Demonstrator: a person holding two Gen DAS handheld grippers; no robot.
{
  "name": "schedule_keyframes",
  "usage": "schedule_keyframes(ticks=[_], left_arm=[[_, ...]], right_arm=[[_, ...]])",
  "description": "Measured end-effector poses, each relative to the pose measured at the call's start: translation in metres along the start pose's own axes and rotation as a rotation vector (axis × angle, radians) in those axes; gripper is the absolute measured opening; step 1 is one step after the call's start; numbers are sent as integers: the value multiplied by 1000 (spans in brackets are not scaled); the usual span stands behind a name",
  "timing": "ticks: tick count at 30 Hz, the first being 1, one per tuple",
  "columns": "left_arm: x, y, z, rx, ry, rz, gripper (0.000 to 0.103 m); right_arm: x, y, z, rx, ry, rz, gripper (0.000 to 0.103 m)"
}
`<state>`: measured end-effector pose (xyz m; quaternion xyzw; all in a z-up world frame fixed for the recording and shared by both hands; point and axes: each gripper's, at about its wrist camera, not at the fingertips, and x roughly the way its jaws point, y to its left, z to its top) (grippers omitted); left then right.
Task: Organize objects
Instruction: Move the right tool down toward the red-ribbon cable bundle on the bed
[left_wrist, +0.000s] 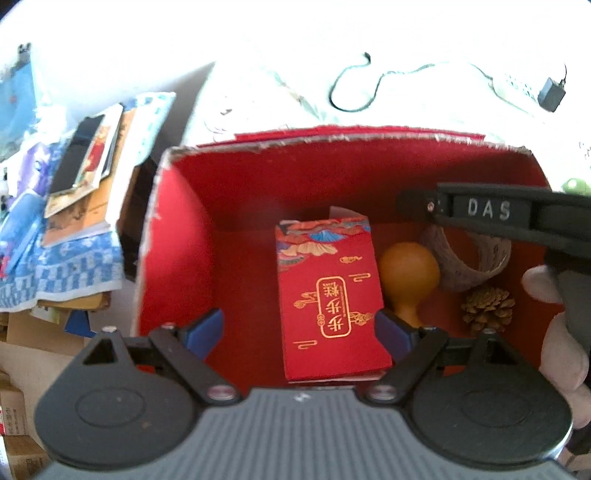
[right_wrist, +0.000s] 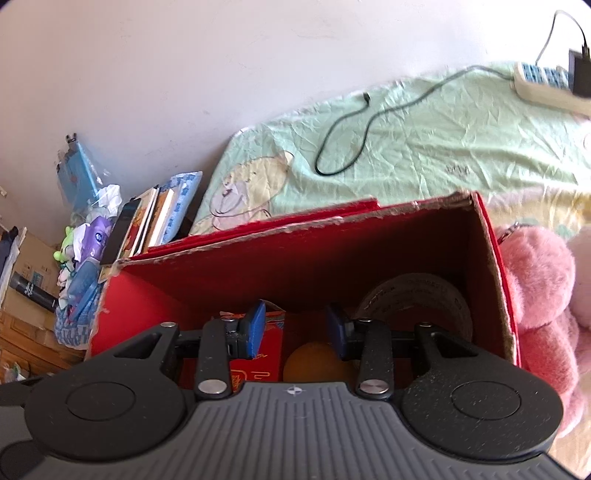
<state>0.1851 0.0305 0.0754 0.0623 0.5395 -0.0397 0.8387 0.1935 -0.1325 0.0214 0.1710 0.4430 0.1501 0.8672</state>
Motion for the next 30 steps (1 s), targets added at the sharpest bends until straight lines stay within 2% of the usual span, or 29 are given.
schedule_keyframes(ticks=[3,4,5,13,23,30], left_arm=[[-7,-2,-8,-20,-42,18,87],[13,-4,-9,-24,-53,26,87],[12,-4,-11,-28,-65,35,87],[-25,-10,-34,-74,-141,59,87],[-68,4,-83,-160,-255,32,88],[-72,12,-121,-225,-270,-51,88]], right_arm=[[-11,5,-4,-18,-11,25,40],[-15,7,-6,-23,-19,33,40],[-21,10,-8,-29,-33,44,40],[-62,20,-27,-57,-106,142,41],[-94,20,-59,-80,-161,240,41],[-112,16,-85,-127,-178,317,41]])
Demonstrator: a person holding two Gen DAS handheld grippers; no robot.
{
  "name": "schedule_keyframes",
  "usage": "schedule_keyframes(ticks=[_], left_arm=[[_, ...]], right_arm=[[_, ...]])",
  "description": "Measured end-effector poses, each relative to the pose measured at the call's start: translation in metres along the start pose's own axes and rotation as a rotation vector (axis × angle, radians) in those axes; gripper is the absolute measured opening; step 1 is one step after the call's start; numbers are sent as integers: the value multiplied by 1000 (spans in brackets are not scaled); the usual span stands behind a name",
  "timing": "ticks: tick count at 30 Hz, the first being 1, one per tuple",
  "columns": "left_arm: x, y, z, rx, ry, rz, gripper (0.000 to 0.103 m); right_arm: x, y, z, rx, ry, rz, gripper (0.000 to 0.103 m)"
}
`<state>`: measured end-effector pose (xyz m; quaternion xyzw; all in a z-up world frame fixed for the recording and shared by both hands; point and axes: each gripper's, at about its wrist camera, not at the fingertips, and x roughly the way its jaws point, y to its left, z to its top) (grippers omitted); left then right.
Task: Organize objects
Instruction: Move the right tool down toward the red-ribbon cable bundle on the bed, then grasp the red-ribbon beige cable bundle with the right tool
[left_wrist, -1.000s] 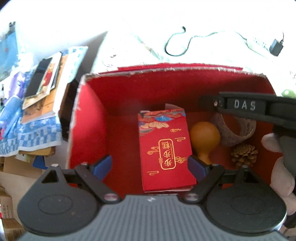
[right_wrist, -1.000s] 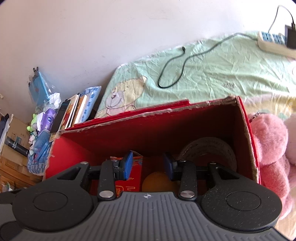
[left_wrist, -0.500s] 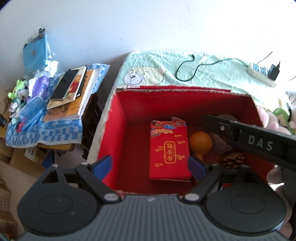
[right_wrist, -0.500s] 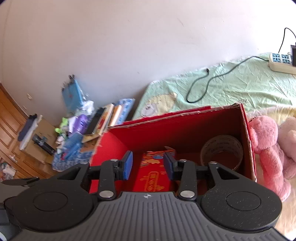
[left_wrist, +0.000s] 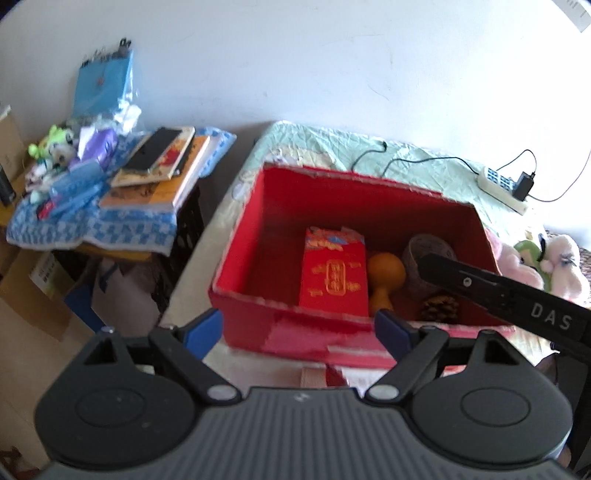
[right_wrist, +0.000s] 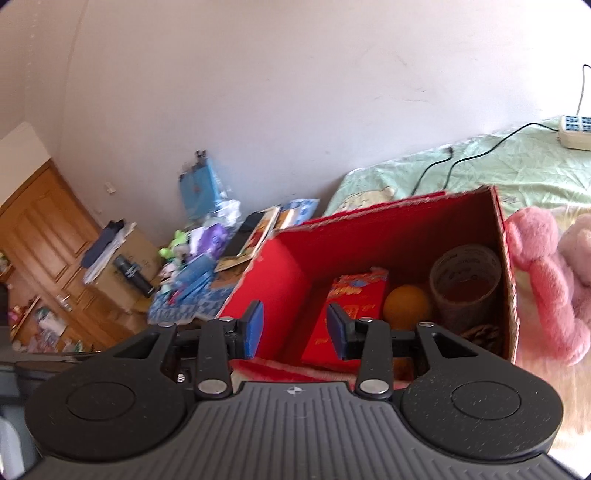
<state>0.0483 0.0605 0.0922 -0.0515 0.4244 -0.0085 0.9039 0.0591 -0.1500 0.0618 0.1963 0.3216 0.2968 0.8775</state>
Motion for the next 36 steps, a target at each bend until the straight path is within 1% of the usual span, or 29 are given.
schedule_keyframes(ticks=[4,6,9,11,14,18,20,23,28,31,36], left_arm=[[5,8,-19,-49,38,-67,88],[10,10,-29,-66,63,-101,88],[16,6,-45,-54,63,-73,88],[21,6,-55,-56,75,-79,88],[33,6,-70,-66,95,-82,88],[48,1,-88,-35,126,-86,88],[53,-1,-95,-22,129,-86,88],[61,-2,-101,-9,126,-94,88],[72,-3,-106,6,132,-111,88],[78,-5,-108,22,136,-103,88],[89,-3,-109,11,153,-126,88]], right_arm=[[-3,-1,-15,-8,22,50,41],[-5,1,-23,-32,26,72,41],[-8,2,-37,-66,40,98,41],[-6,-1,-46,-68,53,102,41],[-1,-8,-59,-40,88,110,41],[7,-19,-74,8,133,116,40],[12,-25,-79,38,151,114,40],[19,-34,-87,87,180,115,39],[28,-42,-97,141,222,126,34],[32,-46,-101,166,243,144,32],[40,-56,-107,216,276,152,31]])
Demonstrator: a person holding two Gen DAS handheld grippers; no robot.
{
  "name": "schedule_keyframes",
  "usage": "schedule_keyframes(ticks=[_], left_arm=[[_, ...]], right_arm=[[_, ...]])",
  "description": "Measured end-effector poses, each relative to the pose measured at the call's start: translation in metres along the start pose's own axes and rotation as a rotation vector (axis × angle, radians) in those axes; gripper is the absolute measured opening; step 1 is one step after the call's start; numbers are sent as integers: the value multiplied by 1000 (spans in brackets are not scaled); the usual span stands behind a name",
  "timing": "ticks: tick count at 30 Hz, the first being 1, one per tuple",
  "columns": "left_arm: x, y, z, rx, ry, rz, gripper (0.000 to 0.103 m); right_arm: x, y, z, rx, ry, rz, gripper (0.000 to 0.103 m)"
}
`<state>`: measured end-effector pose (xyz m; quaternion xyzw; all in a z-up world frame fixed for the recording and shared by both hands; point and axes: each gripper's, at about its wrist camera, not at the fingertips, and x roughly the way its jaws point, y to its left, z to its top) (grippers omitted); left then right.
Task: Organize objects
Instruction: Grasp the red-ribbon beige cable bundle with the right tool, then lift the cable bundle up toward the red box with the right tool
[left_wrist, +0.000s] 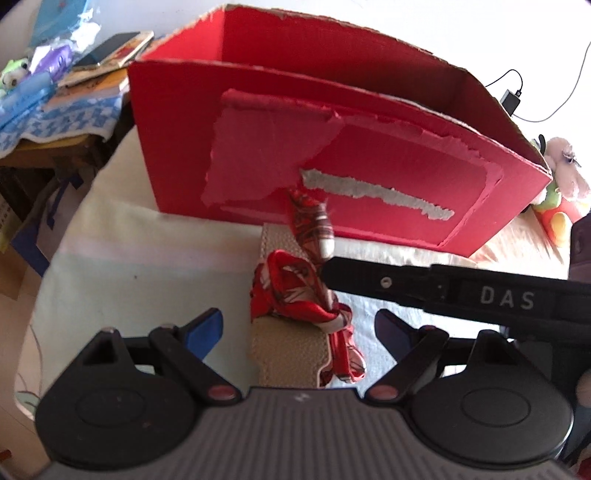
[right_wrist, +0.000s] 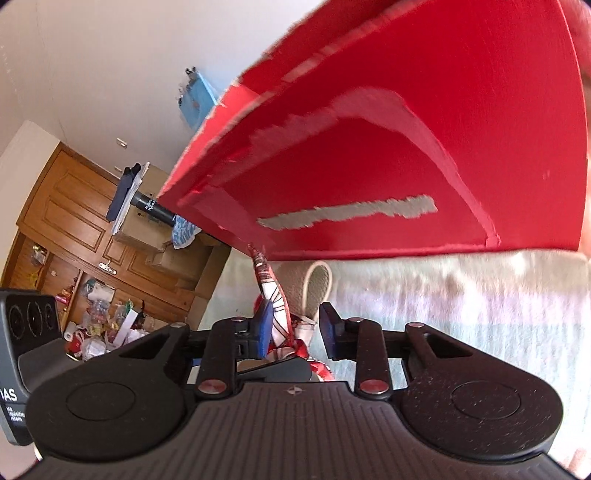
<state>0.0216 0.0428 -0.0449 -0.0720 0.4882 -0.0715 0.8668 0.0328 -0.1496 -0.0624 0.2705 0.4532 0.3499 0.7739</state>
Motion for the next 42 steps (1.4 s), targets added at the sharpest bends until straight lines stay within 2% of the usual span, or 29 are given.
schedule_keyframes(ticks=[3,8,20,25,28,37,42], left_arm=[[3,2,1,-1,-1,0,82],[14,8,3,-31,33,-56,64],[13,15,2,-43,21,-92,61],[11,10,0,-30,23,-81,61],[10,8,-2,-35,35,-102,61],[11,-12,-9,41,32,-81,62],[10,-12,-8,29,29,-81,58]], right_arm=[[2,-7,0,49,19,28,31],[8,-7,-4,51,51,32,31],[4,-9,-3,49,65,52,32],[2,-11,-1,7,86,65,30],[1,-13,1,-3,103,75,30],[-6,-25,-5,62,79,92,32],[-5,-25,-3,69,81,94,31]])
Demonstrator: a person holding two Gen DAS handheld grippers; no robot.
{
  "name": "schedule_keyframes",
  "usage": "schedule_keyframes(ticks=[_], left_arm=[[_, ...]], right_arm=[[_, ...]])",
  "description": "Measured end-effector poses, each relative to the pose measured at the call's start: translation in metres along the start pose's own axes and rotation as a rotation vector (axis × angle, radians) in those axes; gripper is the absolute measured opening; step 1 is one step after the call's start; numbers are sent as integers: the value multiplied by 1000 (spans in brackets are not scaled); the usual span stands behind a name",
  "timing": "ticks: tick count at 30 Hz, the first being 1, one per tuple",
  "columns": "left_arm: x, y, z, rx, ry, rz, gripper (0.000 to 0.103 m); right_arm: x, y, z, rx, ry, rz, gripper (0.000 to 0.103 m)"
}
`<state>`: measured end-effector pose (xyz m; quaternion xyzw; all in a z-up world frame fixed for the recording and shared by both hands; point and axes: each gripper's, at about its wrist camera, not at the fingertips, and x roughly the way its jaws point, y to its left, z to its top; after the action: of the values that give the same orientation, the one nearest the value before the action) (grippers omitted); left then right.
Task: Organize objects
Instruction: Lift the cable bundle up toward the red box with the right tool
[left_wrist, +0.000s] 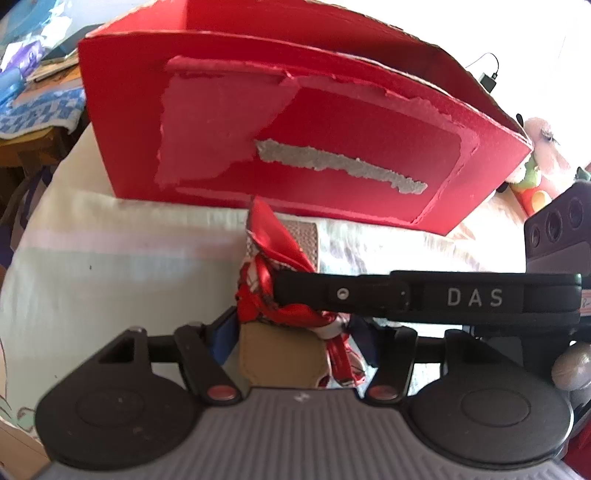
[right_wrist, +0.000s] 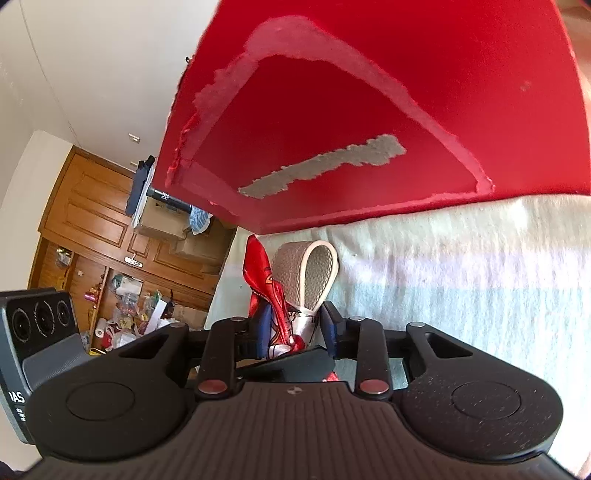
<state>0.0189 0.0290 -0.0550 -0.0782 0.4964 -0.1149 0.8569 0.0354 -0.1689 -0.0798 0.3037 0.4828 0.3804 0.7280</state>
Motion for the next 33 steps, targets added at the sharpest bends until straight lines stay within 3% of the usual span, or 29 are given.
schedule_keyframes(ticks=[2,5,21,33], left_arm=[[-1,1,2,-14,4,-9,52],[-2,0,3,-16,11,-29,51],[-14,-52,0,90,52,-112,50],[-40,-113,16,280,7,-279,49]], right_arm=[[-3,-3,1,15,7,9,30],[-11,-10,3,54,14,30,28],[-66,-5,-10,90,-39,-18,28],[-140,19,-17,77,-230,-131,28]])
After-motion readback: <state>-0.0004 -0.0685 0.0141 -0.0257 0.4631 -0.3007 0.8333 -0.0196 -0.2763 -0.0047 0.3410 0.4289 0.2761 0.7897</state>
